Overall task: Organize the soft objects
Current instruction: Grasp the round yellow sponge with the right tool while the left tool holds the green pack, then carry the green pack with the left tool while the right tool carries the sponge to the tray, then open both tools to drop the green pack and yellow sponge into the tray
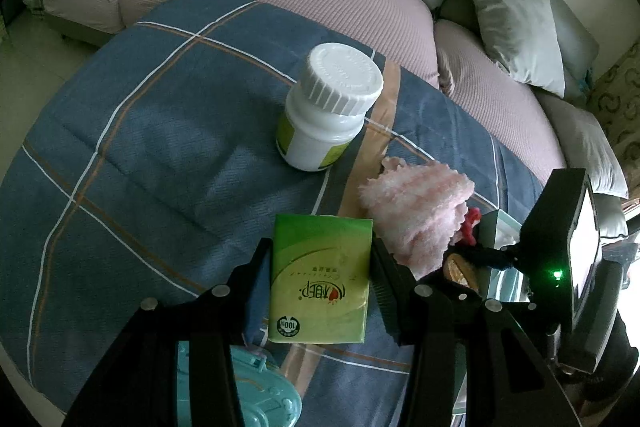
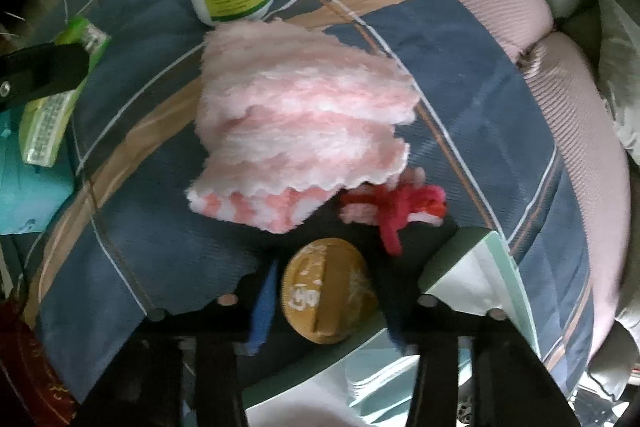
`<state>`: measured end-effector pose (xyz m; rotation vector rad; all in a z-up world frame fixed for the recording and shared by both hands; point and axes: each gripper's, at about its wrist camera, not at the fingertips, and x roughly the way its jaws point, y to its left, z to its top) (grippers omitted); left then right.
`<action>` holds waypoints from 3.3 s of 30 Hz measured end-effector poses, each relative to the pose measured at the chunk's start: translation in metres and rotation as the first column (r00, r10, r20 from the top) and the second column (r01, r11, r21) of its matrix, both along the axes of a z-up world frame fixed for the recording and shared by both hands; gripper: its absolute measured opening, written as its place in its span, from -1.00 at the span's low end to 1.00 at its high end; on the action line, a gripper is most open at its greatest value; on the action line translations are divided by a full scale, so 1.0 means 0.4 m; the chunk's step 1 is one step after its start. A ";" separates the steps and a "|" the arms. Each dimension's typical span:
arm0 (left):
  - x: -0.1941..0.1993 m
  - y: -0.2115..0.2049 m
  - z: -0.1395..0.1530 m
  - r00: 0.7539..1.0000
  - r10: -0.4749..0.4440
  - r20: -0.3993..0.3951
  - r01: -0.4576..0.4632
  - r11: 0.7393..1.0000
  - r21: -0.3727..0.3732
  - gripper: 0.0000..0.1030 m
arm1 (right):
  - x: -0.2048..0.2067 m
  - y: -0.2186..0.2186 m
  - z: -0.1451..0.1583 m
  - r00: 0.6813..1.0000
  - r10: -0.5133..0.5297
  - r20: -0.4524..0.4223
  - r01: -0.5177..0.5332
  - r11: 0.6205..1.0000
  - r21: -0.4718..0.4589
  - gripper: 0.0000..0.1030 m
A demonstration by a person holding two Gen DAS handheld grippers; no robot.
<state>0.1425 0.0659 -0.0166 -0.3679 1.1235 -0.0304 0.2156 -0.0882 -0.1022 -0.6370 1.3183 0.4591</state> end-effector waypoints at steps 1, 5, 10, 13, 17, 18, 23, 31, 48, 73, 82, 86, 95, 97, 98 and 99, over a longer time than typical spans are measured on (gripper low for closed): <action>0.000 0.000 0.000 1.000 0.000 0.000 0.000 1.000 0.000 -0.05 | 0.008 -0.006 0.005 1.000 -0.001 0.003 0.001 1.000 0.004 -0.15; -0.001 -0.001 0.000 1.000 -0.002 0.001 0.002 1.000 0.001 -0.05 | 0.009 -0.018 0.009 1.000 -0.004 0.018 0.004 1.000 0.006 -0.18; -0.002 -0.001 0.000 1.000 -0.004 0.001 0.004 1.000 0.001 -0.05 | -0.048 -0.011 0.025 0.999 -0.015 0.036 0.013 0.998 0.056 -0.18; -0.002 -0.004 0.004 1.000 -0.008 0.004 0.008 1.000 0.000 -0.05 | -0.066 -0.018 0.057 0.997 -0.050 0.066 0.043 0.994 0.104 -0.18; -0.003 -0.007 0.008 1.000 -0.012 0.010 0.012 1.000 0.001 -0.05 | -0.096 -0.025 0.108 0.989 -0.097 0.113 0.078 0.983 0.164 -0.18; -0.002 -0.009 0.009 1.000 -0.013 0.011 0.013 1.000 0.001 -0.05 | -0.107 -0.028 0.120 0.986 -0.109 0.124 0.086 0.980 0.182 -0.18; -0.007 -0.018 0.020 0.999 -0.025 0.022 0.025 1.000 0.003 -0.05 | -0.162 -0.054 0.172 0.959 -0.225 0.170 0.175 0.948 0.267 -0.18; -0.017 -0.052 0.050 0.997 -0.059 0.052 0.058 0.998 0.020 -0.05 | -0.239 -0.118 0.239 0.884 -0.422 0.198 0.329 0.866 0.377 -0.18; -0.039 -0.219 0.095 0.970 -0.226 0.093 0.221 0.973 0.061 -0.05 | -0.359 -0.384 0.284 0.672 -0.702 0.234 0.546 0.684 0.483 -0.19; -0.100 -0.494 0.096 0.877 -0.471 0.092 0.461 0.880 0.113 -0.05 | -0.444 -0.665 0.307 0.453 -0.861 0.231 0.644 0.496 0.582 -0.18; -0.098 -0.562 0.037 0.849 -0.528 0.034 0.521 0.846 0.113 -0.05 | -0.367 -0.636 0.223 0.507 -0.834 0.216 0.651 0.535 0.539 -0.18; -0.094 -0.574 0.007 0.845 -0.534 -0.002 0.531 0.840 0.110 -0.05 | -0.350 -0.644 0.183 0.511 -0.839 0.186 0.670 0.525 0.525 -0.18; -0.086 -0.587 -0.032 0.843 -0.536 -0.046 0.537 0.836 0.115 -0.05 | -0.316 -0.650 0.132 0.509 -0.841 0.182 0.699 0.527 0.483 -0.18; -0.084 -0.591 -0.040 0.843 -0.535 -0.054 0.538 0.835 0.115 -0.05 | -0.312 -0.650 0.124 0.510 -0.842 0.176 0.703 0.525 0.479 -0.18; -0.083 -0.592 -0.043 0.843 -0.535 -0.057 0.538 0.835 0.116 -0.05 | -0.310 -0.650 0.122 0.510 -0.842 0.174 0.704 0.525 0.479 -0.18; -0.082 -0.595 -0.046 0.843 -0.535 -0.059 0.538 0.835 0.117 -0.05 | -0.309 -0.650 0.121 0.510 -0.843 0.173 0.705 0.524 0.478 -0.18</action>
